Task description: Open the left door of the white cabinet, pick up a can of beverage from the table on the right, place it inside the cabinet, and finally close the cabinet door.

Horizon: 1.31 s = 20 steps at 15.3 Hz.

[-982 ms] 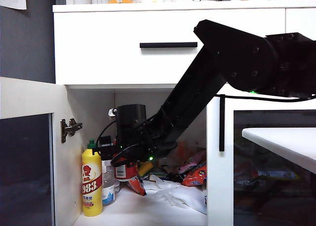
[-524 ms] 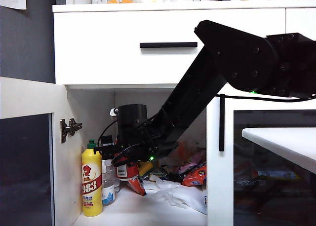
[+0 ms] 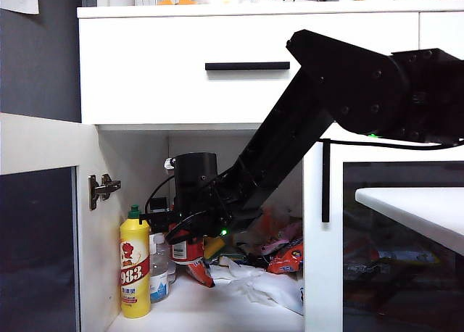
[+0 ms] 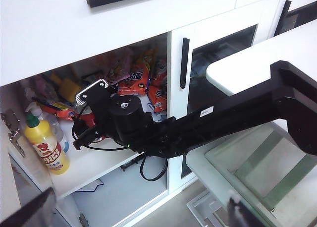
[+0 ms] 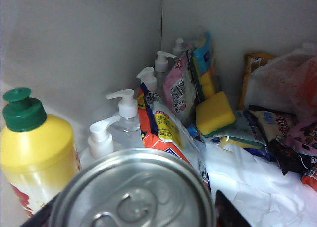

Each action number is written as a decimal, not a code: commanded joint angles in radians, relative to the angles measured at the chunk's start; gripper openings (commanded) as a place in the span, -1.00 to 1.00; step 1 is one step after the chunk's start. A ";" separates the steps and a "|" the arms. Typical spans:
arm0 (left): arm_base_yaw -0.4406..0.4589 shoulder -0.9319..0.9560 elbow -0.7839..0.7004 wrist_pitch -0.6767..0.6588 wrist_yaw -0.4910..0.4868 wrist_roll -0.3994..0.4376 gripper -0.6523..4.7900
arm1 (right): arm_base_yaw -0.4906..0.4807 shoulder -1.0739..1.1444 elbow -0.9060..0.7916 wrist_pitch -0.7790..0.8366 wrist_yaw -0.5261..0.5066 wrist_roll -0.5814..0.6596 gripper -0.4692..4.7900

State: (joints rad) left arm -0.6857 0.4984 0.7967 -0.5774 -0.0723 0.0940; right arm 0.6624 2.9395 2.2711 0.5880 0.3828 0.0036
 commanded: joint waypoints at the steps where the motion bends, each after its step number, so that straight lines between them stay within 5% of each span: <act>1: 0.003 -0.003 0.003 0.010 -0.003 0.003 1.00 | 0.002 -0.020 0.016 0.067 0.011 0.003 1.00; 7: 0.003 -0.008 0.003 0.012 -0.003 0.004 1.00 | 0.011 -0.021 0.017 0.084 0.006 0.029 1.00; 11: 0.003 -0.008 0.003 0.037 -0.003 0.003 1.00 | 0.043 -0.063 0.017 0.031 0.009 0.235 0.98; 14: 0.003 -0.008 0.003 0.039 -0.003 0.003 1.00 | 0.072 -0.068 0.017 -0.002 0.004 0.360 0.79; 16: 0.003 -0.008 0.003 0.040 -0.003 0.003 1.00 | 0.083 -0.071 0.018 0.016 0.026 0.407 0.47; 18: 0.003 -0.008 0.003 0.040 -0.003 0.003 1.00 | 0.083 -0.071 0.018 0.014 0.018 0.421 0.39; 20: 0.003 -0.008 0.003 0.040 -0.003 0.003 1.00 | 0.084 -0.077 0.018 0.011 -0.040 0.305 -0.30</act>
State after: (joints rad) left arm -0.6853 0.4911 0.7967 -0.5568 -0.0723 0.0937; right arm 0.7403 2.8765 2.2860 0.5850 0.3737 0.3744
